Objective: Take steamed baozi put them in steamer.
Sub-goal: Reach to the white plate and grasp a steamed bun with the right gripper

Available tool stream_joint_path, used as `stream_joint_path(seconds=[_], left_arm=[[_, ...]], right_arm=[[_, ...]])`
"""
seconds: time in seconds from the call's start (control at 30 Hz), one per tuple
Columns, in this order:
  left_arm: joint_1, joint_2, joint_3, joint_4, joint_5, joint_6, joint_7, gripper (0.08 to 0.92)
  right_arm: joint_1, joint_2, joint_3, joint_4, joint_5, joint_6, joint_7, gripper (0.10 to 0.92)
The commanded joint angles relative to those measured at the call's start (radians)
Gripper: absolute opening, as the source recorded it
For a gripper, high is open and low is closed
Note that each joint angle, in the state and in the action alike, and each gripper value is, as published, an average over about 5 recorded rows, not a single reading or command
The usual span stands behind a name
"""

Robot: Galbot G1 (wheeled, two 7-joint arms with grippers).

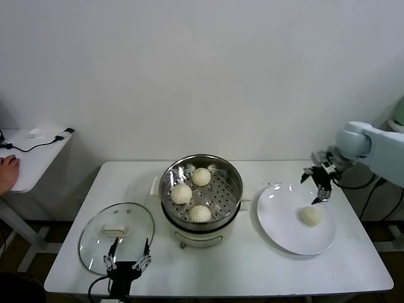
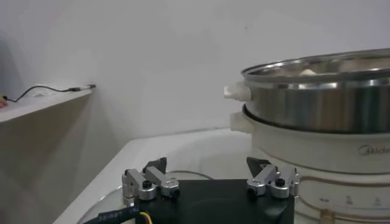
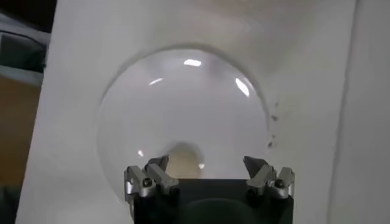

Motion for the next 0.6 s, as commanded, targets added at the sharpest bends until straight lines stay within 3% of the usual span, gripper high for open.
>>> stream_joint_path(seconds=[0.03,0.6], left_arm=[[0.005,-0.003,0.002,0.005,0.003,-0.001,-0.001,0.823],[0.012,-0.001,0.005,0.014,0.008,-0.003,-0.003,0.823]], right_arm=[[-0.33,-0.056,0.24,-0.107,-0.069,-0.095,0.03,0.823],[-0.428,0.036,0.362,-0.194,-0.127,-0.119,0.092,0.821]])
